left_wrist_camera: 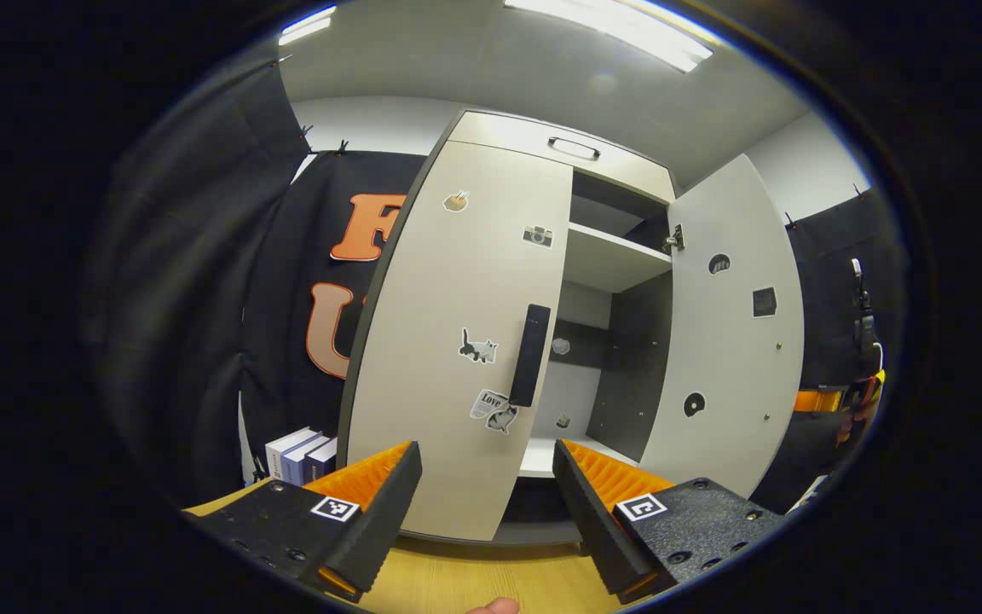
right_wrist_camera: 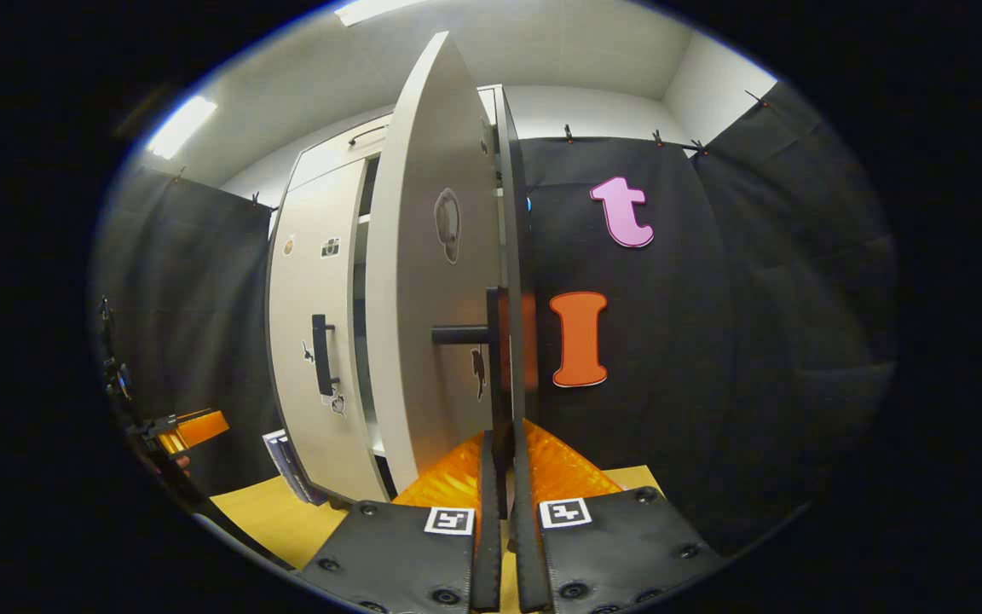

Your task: Open the right door of the double-door shoe cabinet with the right hand, and open the left door with the left hand.

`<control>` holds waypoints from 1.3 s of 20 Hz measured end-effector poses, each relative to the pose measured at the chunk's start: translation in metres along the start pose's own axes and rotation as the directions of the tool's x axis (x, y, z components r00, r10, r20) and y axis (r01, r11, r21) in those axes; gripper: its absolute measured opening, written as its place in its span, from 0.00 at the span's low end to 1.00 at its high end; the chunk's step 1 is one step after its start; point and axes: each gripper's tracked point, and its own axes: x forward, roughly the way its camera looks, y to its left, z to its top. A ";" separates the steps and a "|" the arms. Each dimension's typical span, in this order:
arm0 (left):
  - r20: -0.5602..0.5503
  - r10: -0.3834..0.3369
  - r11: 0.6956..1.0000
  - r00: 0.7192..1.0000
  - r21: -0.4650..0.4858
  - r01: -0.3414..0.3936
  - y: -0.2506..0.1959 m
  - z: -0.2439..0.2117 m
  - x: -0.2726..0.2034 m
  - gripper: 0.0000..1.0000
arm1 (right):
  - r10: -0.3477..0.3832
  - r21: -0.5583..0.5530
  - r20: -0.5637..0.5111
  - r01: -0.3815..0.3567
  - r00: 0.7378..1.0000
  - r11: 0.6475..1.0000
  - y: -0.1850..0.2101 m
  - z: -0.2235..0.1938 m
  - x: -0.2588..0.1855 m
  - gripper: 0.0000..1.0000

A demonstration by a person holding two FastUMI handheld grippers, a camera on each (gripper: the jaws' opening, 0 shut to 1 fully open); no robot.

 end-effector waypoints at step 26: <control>-0.078 -0.032 0.978 0.996 0.202 0.047 -0.043 0.021 0.204 0.92 | -0.265 -0.031 -0.015 0.265 0.964 0.964 0.002 -0.024 -0.115 0.97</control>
